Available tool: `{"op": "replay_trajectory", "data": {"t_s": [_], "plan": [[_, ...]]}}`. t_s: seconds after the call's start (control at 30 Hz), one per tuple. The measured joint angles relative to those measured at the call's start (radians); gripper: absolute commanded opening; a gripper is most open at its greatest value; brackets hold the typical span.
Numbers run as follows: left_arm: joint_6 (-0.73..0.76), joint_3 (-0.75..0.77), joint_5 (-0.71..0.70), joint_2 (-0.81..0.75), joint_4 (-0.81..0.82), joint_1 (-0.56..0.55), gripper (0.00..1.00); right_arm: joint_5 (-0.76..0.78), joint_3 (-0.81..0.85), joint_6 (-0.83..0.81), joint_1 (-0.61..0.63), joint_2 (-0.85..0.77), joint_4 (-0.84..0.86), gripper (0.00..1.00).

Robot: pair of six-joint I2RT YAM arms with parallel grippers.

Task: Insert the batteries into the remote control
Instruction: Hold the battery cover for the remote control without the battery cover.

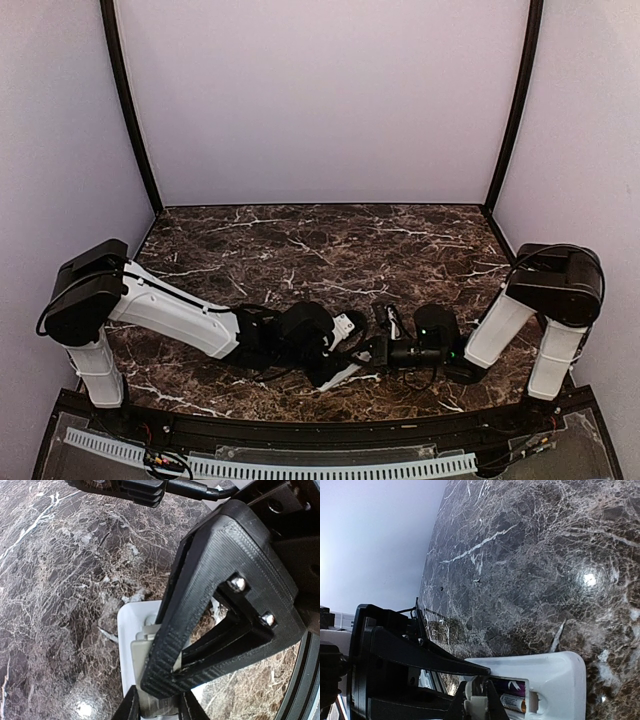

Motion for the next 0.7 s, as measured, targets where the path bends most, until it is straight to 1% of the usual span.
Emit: {"op": "replay_trajectory", "data": {"t_s": [0.1,0.33,0.5,0.7], "plan": [[0.001,-0.002,0.005,0.000,0.002,0.000,0.13,0.002,-0.001,-0.001,0.000,-0.014,-0.023,0.09],[0.005,-0.018,0.008,-0.005,0.022,0.000,0.12,0.004,0.001,-0.026,0.003,-0.079,-0.131,0.17],[0.005,-0.030,0.009,-0.007,0.040,-0.001,0.12,0.003,0.019,-0.061,-0.006,-0.139,-0.235,0.27],[0.002,-0.038,0.010,-0.009,0.051,-0.002,0.11,0.006,0.059,-0.126,-0.016,-0.233,-0.412,0.37]]}}
